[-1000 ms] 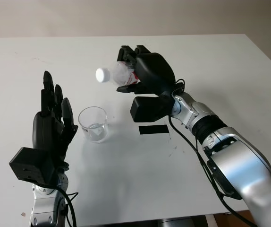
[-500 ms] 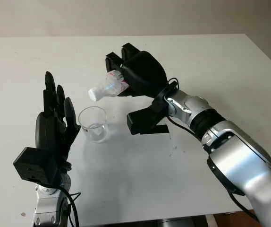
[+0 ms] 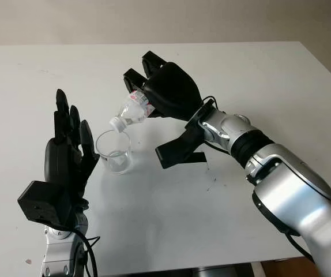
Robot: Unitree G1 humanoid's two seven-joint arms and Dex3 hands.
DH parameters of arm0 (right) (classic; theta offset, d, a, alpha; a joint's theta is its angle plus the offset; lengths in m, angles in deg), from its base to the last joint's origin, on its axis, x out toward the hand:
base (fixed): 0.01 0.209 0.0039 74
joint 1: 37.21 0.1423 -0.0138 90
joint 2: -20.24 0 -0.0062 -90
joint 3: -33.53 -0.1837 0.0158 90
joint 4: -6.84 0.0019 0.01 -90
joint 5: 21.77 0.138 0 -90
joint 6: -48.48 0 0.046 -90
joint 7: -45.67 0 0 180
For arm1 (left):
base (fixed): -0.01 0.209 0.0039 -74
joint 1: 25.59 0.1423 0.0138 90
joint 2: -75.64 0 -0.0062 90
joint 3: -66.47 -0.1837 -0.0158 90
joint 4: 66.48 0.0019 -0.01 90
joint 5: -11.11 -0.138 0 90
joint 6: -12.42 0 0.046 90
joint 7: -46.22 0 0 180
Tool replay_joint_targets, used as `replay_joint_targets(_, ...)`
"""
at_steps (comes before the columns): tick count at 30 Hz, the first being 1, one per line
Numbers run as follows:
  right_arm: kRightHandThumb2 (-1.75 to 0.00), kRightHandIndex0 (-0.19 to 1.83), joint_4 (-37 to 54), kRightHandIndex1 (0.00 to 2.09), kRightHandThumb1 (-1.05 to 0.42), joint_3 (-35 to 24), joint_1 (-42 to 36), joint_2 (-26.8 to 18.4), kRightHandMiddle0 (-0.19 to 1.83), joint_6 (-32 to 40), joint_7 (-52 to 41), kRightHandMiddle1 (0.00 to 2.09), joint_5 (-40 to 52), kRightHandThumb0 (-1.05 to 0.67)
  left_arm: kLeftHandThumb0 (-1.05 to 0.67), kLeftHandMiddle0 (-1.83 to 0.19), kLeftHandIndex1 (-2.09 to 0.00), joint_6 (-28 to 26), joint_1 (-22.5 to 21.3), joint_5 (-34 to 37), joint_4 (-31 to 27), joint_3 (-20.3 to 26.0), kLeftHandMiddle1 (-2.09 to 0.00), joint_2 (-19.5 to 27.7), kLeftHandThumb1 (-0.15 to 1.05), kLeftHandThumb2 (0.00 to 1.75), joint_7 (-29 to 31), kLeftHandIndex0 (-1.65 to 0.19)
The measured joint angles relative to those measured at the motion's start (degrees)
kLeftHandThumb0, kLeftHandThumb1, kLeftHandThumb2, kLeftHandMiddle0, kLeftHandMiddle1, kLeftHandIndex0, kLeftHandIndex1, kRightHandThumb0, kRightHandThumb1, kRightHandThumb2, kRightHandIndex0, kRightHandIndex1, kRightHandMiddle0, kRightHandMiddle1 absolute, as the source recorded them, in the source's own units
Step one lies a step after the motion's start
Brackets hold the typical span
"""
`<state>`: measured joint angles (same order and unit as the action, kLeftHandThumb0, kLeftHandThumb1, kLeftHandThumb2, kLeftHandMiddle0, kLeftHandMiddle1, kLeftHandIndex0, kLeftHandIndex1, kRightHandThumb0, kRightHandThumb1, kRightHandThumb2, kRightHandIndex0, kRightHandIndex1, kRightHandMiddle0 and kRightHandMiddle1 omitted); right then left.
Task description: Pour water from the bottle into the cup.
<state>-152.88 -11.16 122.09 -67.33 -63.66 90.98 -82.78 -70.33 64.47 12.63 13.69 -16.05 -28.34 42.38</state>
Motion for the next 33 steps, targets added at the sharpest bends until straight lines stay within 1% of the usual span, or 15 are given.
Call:
replay_joint_targets(4,-0.05,1.07,0.0,2.09,-0.99,1.6,0.3,0.0,0.61,1.0,2.2,2.09,-1.6,-0.34,-0.81,0.08,0.0,-0.4,0.2,0.0,-0.4,-0.1,-0.05,0.0,1.05,0.63,0.2,0.12)
replay_joint_targets(8,-0.05,1.06,0.0,2.09,-0.98,1.8,0.5,0.0,0.63,1.0,2.6,2.09,-1.6,-0.35,-0.81,0.08,0.0,-0.5,0.2,-0.1,-0.7,-0.3,-0.05,0.0,1.05,0.63,0.4,0.12)
replay_joint_targets(15,-0.05,1.04,0.0,2.09,-0.97,1.7,0.5,0.0,0.52,0.6,3.5,2.09,-1.3,-0.36,-0.8,0.09,0.0,-0.9,0.2,-0.1,-0.8,-0.5,-0.04,0.0,1.05,0.63,0.4,0.12)
replay_joint_targets(19,-0.05,1.03,0.0,2.09,-0.97,1.6,0.5,0.0,0.61,0.3,3.6,2.09,-1.1,-0.33,-0.81,0.09,0.0,-1.0,0.2,-0.1,-0.8,-0.6,-0.04,0.0,1.05,0.63,0.3,0.12)
replay_joint_targets(22,-0.06,1.04,0.0,2.09,-0.99,0.5,0.5,0.0,0.64,-1.1,3.2,2.09,1.0,-0.27,-0.81,0.09,0.0,-1.0,0.2,-0.1,-0.8,-0.6,-0.04,0.0,1.05,0.64,0.3,0.12)
replay_joint_targets(25,-0.07,1.03,0.0,2.09,-1.02,-3.9,0.5,-0.1,0.64,-4.0,-0.9,2.09,7.0,-0.2,-0.81,0.09,0.0,-1.0,0.2,-0.1,-0.9,-0.6,-0.04,0.0,1.05,0.64,0.4,0.12)
replay_joint_targets(27,-0.08,0.97,0.2,2.09,-1.04,-8.3,0.0,-0.1,0.61,-6.3,-6.5,2.09,13.3,-0.18,-0.8,0.09,0.0,-1.0,0.3,-0.1,-0.9,-0.6,-0.04,0.0,1.05,0.64,0.4,0.13)
replay_joint_targets(30,-0.14,1.0,1.3,2.09,-1.05,-17.5,-2.1,0.0,0.64,-8.8,-17.5,2.09,25.9,-0.15,-0.8,0.09,0.0,-1.0,0.4,-0.1,-0.9,-0.6,-0.05,0.0,1.05,0.64,0.3,0.12)
replay_joint_targets(33,-0.19,1.03,2.7,2.09,-1.05,-27.6,-5.2,0.5,0.75,-8.7,-30.7,2.09,40.3,-0.15,-0.79,0.1,0.0,-0.9,0.9,-0.1,-0.9,-0.6,-0.04,0.0,1.05,0.63,0.4,0.13)
